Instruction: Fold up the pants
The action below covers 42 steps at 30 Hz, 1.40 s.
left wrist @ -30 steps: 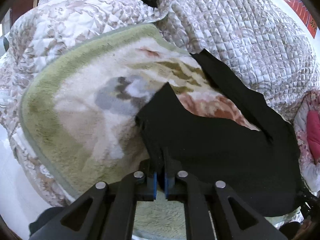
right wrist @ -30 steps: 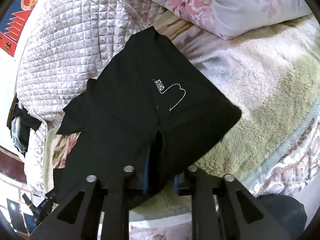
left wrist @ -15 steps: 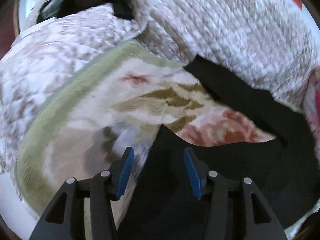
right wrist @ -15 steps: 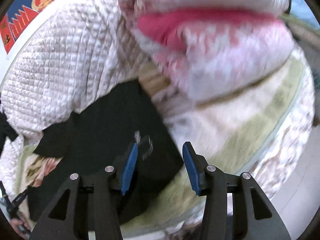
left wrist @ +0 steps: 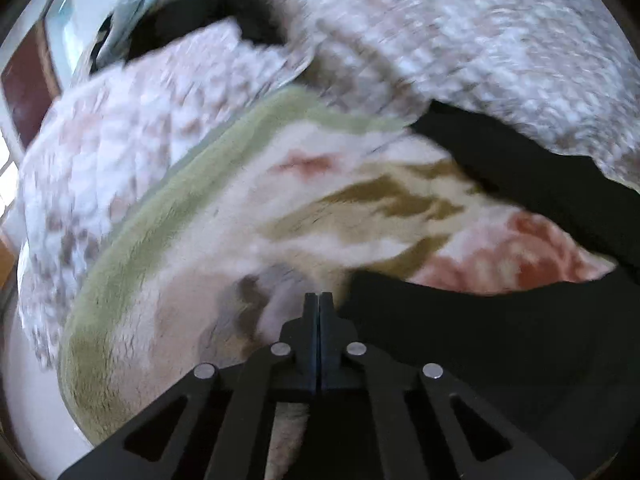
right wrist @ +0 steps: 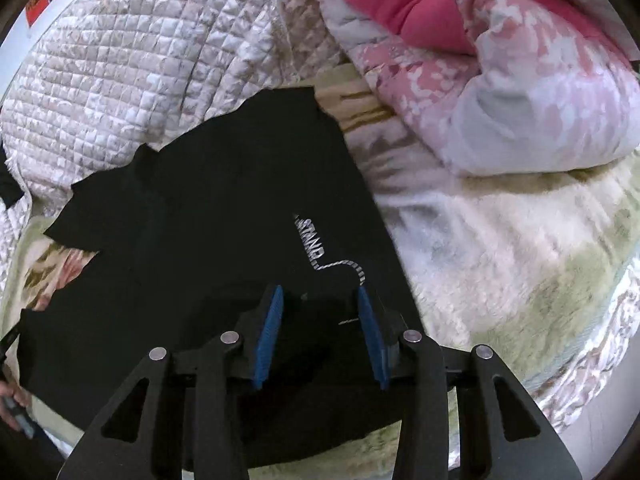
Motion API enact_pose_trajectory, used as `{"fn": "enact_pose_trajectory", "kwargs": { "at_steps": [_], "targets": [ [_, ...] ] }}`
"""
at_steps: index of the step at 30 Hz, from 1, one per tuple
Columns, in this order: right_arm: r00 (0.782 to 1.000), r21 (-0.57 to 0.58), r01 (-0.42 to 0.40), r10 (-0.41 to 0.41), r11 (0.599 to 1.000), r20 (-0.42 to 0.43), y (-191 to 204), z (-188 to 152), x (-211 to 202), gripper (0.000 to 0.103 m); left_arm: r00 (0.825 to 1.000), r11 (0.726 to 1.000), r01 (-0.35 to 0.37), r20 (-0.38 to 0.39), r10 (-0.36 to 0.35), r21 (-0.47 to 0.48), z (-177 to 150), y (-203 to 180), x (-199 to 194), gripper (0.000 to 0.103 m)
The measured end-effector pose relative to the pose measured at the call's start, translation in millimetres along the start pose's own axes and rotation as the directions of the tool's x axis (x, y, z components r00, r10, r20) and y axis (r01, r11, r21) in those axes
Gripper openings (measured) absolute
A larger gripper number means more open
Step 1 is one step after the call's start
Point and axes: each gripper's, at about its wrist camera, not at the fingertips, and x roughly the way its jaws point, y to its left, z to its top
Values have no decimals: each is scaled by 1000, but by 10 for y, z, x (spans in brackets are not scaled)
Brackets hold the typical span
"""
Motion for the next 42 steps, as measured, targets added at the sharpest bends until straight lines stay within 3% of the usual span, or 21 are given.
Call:
{"fn": "enact_pose_trajectory", "kwargs": {
  "at_steps": [4, 9, 13, 16, 20, 22, 28, 33, 36, 38, 42],
  "targets": [
    [999, -22, -28, 29, 999, 39, 45, -18, -165, 40, 999, 999, 38, 28, -37, -37, 12, 52, -145, 2],
    [994, -155, -101, 106, 983, 25, 378, -144, -208, 40, 986, 986, 157, 62, -154, -53, 5, -85, -467, 4],
    [993, -220, -121, 116, 968, -34, 537, -253, -63, 40, 949, 949, 315, 22, -315, -14, -172, -437, -618, 16],
    [993, -229, -88, 69, 969, -91, 493, -301, 88, 40, 922, 922, 386, -17, -386, 19, -391, -674, -674, 27],
    [993, -217, -103, 87, 971, -83, 491, -254, -9, 40, 919, 922, 382, -130, -373, 59, -627, -892, -522, 28],
    [991, -231, -122, 107, 965, -75, 545, -269, -88, 41, 923, 924, 376, -113, -367, 69, -621, -885, -576, 28],
    [978, -308, -205, 180, 929, -108, 877, -455, -156, 45, 913, 912, 404, -90, -398, 63, -599, -883, -727, 30],
    [971, -339, -232, 195, 912, -140, 989, -569, -130, 45, 897, 897, 436, -127, -424, 79, -699, -1005, -758, 30],
    [970, -373, -236, 198, 897, -139, 1071, -625, -152, 45, 890, 885, 454, -108, -444, 101, -725, -1070, -883, 31],
    [967, -384, -244, 194, 891, -165, 1111, -669, -91, 46, 882, 874, 471, -104, -460, 124, -757, -1135, -929, 38],
    [969, -403, -230, 169, 886, -180, 1129, -739, -44, 52, 884, 873, 464, -142, -446, 146, -855, -1244, -833, 38]
  ]
}}
